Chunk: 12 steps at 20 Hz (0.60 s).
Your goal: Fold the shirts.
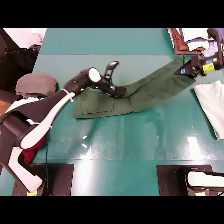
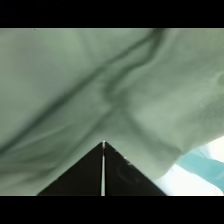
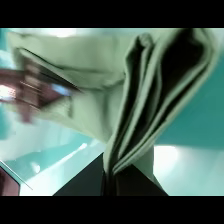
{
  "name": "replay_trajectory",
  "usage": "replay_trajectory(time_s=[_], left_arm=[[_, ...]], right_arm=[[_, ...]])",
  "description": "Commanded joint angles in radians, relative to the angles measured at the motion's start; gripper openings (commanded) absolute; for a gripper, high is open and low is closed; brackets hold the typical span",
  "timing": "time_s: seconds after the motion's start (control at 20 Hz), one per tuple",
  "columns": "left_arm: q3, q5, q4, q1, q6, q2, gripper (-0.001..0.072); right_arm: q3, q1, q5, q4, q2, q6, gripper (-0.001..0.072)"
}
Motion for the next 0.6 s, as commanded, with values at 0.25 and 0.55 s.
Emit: replay_trajectory(time_s=[0.25,0.55], left_arm=[[0.043,0.07,-0.082,-0.091,0.002,-0.098,0.003],[0.05,0.024,-0.074,-0.066,0.002,-0.082,0.0029]], right_arm=[[0.177,0.258,-0.079,0.002,0.017,0.097,0.0017],[0.177,0.351,-0.161,0.001,0.013,0.096,0.0017]])
